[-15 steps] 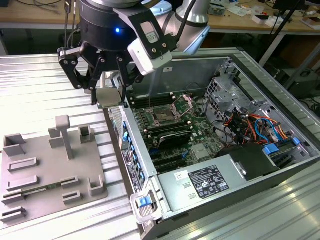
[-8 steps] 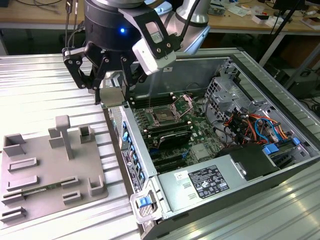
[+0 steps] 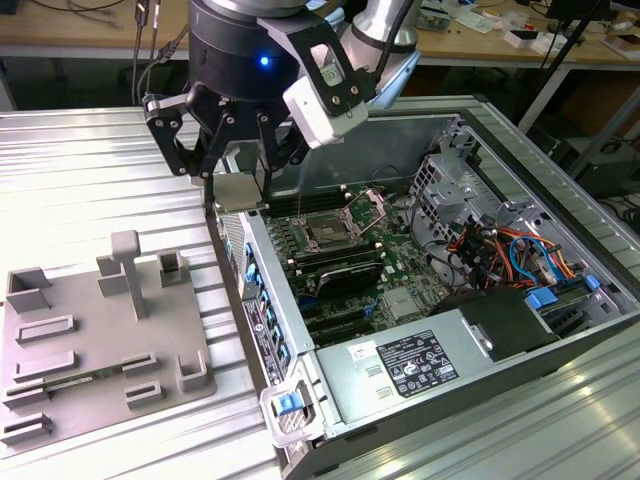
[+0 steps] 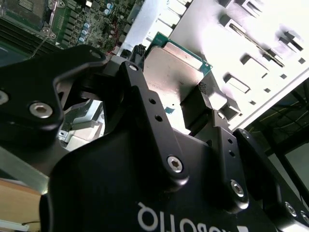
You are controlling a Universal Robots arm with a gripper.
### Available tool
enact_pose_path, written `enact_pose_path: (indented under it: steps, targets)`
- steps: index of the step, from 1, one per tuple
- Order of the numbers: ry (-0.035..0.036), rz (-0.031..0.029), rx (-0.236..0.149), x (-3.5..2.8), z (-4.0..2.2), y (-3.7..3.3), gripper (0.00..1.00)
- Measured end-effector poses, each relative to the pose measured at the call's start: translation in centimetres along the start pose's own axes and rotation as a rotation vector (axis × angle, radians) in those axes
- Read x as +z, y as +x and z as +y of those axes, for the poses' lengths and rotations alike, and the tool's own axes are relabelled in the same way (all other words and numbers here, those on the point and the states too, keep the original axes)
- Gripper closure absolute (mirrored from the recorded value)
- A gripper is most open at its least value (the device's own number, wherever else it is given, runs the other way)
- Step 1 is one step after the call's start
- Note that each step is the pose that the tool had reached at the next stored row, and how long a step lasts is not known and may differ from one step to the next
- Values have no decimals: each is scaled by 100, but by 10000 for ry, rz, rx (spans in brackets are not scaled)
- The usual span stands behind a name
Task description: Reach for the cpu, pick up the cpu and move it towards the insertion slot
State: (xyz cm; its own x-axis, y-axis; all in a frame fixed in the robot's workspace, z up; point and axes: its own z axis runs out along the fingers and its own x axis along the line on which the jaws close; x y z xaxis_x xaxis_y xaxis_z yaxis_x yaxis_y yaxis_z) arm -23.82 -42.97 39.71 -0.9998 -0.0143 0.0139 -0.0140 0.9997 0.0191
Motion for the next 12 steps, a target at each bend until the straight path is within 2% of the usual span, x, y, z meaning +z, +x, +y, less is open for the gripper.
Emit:
enact_pose_path:
  steps: [6, 10, 12]
  targets:
    - [0, -1, 0, -1, 4, -137, 45]
    - [8, 0, 0, 2, 35, -223, 45]
    - [13, 6, 0, 7, 52, -292, 45]
